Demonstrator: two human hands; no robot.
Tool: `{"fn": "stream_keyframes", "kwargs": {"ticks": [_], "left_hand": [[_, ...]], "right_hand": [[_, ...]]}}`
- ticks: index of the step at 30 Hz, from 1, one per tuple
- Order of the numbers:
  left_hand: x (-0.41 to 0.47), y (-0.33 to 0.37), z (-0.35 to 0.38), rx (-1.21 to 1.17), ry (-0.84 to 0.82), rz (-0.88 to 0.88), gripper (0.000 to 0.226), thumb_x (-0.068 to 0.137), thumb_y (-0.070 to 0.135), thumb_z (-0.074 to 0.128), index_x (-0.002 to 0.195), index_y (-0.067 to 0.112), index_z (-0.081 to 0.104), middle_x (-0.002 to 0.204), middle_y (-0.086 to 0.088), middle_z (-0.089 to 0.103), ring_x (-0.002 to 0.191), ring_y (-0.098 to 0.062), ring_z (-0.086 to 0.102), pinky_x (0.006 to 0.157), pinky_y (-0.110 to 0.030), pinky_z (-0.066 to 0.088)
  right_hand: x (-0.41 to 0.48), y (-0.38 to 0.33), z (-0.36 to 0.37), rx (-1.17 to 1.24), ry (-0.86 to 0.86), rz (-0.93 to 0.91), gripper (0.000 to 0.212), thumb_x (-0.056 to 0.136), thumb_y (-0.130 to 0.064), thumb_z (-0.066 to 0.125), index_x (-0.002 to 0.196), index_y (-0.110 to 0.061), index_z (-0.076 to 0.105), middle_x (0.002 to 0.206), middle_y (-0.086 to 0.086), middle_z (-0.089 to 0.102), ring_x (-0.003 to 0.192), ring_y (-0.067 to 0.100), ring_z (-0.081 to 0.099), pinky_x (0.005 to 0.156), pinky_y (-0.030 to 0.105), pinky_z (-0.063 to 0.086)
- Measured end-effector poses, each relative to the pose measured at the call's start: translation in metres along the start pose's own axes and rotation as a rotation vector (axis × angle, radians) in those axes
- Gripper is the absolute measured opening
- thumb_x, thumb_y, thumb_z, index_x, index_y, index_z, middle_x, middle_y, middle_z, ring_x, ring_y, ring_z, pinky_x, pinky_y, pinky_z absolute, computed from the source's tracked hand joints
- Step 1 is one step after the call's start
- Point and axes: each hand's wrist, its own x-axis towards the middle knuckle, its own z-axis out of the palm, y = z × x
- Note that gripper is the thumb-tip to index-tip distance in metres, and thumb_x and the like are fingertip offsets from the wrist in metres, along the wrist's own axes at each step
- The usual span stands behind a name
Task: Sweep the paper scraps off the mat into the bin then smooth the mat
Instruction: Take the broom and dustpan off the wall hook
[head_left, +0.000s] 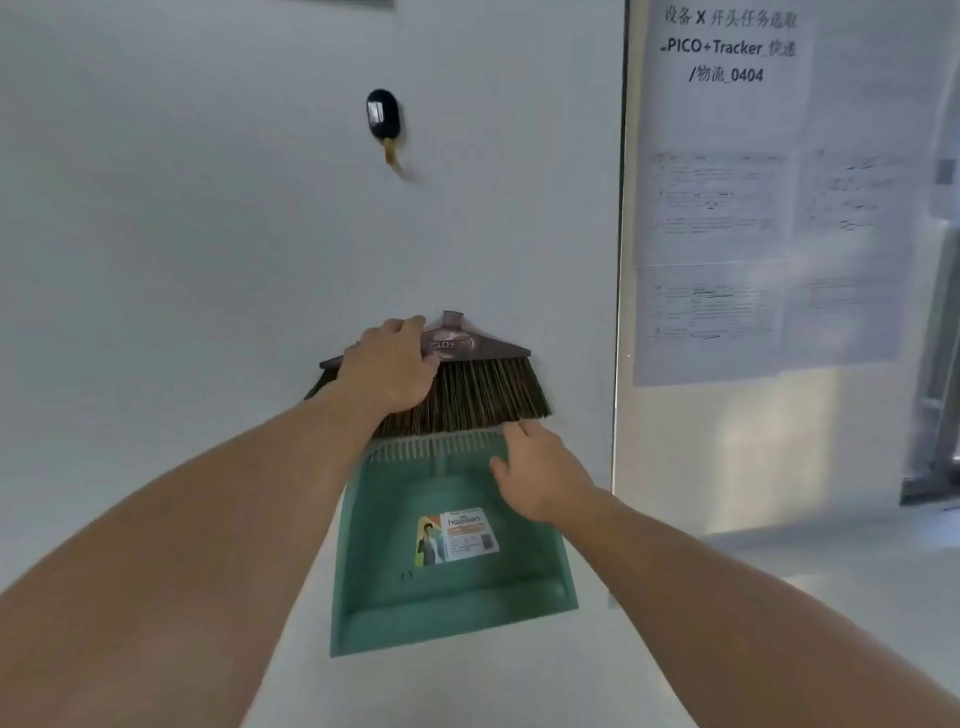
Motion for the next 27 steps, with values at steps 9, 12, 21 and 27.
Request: {"fn": "stream_keyframes", "kwargs": {"ticks": [9,12,21,27], "left_hand": [[0.034,-0.028,0.019,0.099,-0.079,-0.018,0.053,0.096,0.04,0.047,0.142,0.017,0.032,0.134,-0.014,0.039,0.122,-0.034,0.041,0.097,-0.049,0.038],[0.037,-0.034,0.018,0.049,-0.096,-0.003,0.052,0.095,0.042,0.049,0.138,0.016,0.039,0.13,-0.015,0.039,0.118,-0.035,0.043,0.097,-0.049,0.042],[0.035,-0.05,-0.014,0.049,-0.038,0.028,0.041,0.091,0.035,0.057,0.123,0.013,0.042,0.119,-0.011,0.05,0.111,-0.029,0.044,0.092,-0.046,0.042],[0.027,-0.064,-0.032,-0.018,0.154,0.059,0.041,0.09,0.029,0.059,0.123,0.01,0.043,0.12,-0.012,0.049,0.108,-0.027,0.045,0.092,-0.045,0.044]], "right_hand": [[0.026,-0.002,0.015,-0.092,0.02,0.02,0.037,0.096,-0.026,0.047,0.131,-0.014,0.045,0.133,0.01,0.043,0.117,0.028,0.045,0.093,0.045,0.047],[0.03,-0.002,0.016,-0.089,0.026,0.02,0.037,0.096,-0.026,0.047,0.13,-0.013,0.044,0.133,0.01,0.043,0.116,0.029,0.044,0.094,0.045,0.046],[0.047,-0.013,0.012,-0.15,-0.035,-0.062,0.065,0.09,-0.03,0.056,0.147,-0.018,0.029,0.144,0.01,0.036,0.126,0.031,0.039,0.1,0.048,0.042],[0.062,-0.037,0.014,-0.323,-0.144,-0.232,0.074,0.087,-0.035,0.059,0.15,-0.022,0.023,0.15,0.007,0.031,0.134,0.03,0.031,0.106,0.054,0.032]]}}
